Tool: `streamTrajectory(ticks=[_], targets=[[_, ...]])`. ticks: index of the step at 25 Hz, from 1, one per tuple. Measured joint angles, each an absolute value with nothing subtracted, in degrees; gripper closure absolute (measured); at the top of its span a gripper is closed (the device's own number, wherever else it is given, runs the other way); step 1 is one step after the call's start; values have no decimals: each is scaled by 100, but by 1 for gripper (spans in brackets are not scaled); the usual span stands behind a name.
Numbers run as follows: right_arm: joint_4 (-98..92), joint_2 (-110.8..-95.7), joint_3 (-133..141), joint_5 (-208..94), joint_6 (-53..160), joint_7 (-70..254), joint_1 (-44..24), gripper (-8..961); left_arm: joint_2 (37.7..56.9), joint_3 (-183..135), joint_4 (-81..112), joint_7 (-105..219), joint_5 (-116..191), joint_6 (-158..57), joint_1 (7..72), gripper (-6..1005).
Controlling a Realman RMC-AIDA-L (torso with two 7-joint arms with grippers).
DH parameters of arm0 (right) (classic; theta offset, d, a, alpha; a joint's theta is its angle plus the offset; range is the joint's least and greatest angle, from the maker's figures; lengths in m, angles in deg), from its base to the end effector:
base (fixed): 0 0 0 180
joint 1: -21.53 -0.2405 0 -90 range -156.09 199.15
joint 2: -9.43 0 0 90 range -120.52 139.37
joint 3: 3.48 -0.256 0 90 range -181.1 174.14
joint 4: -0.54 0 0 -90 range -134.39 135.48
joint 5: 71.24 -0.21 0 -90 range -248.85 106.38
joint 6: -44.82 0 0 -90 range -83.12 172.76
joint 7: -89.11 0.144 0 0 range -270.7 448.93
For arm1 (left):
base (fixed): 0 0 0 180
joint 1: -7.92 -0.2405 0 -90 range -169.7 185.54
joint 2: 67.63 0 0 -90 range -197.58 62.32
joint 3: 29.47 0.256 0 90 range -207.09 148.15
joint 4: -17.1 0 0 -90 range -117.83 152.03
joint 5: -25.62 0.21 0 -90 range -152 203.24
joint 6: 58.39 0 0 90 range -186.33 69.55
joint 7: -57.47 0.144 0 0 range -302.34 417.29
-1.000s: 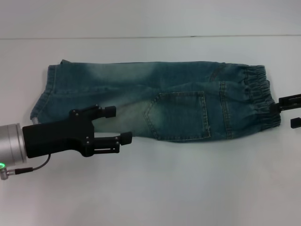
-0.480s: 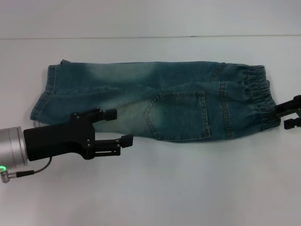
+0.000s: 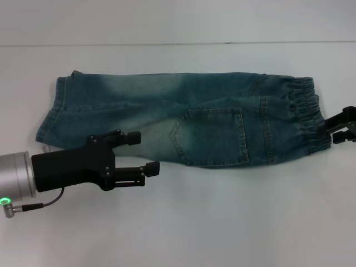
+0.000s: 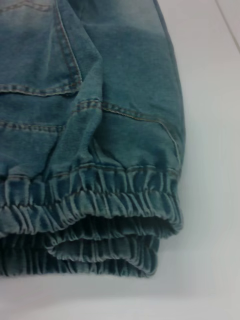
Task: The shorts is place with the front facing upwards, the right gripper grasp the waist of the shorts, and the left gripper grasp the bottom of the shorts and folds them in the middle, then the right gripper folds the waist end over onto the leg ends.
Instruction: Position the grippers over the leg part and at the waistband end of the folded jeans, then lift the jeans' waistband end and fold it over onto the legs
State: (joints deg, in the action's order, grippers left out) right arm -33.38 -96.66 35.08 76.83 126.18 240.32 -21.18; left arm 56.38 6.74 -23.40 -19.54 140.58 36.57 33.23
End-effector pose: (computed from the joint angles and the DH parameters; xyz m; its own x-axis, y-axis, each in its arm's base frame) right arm 0.3069 0.3880 0.0743 0.0672 -0.9669 -0.2461 -0.9694 -0.0049 -0.2456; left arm -0.2629 0.2942 -0.0174 0.7321 0.3531 0.5826 0.4789 -0.8749 -0.0716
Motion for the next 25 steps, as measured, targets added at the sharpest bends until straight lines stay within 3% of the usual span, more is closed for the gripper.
streamTrajectory(ticks=[9,22,25], targets=[[-3340,-9665,3579,7686,12433,24012,-2153,471,5638,674,-2277,-1901,14059,3637,3324,64],[-3349,-9857,3590,7646,12401,23439,-2216,532,5638,674,-2271,-1890,14067,3626,3292,63],[-3349,-9845,3569,7643,12416,23419,-2216,653,5638,674,-2271,-1890,14067,3626,3288,64]])
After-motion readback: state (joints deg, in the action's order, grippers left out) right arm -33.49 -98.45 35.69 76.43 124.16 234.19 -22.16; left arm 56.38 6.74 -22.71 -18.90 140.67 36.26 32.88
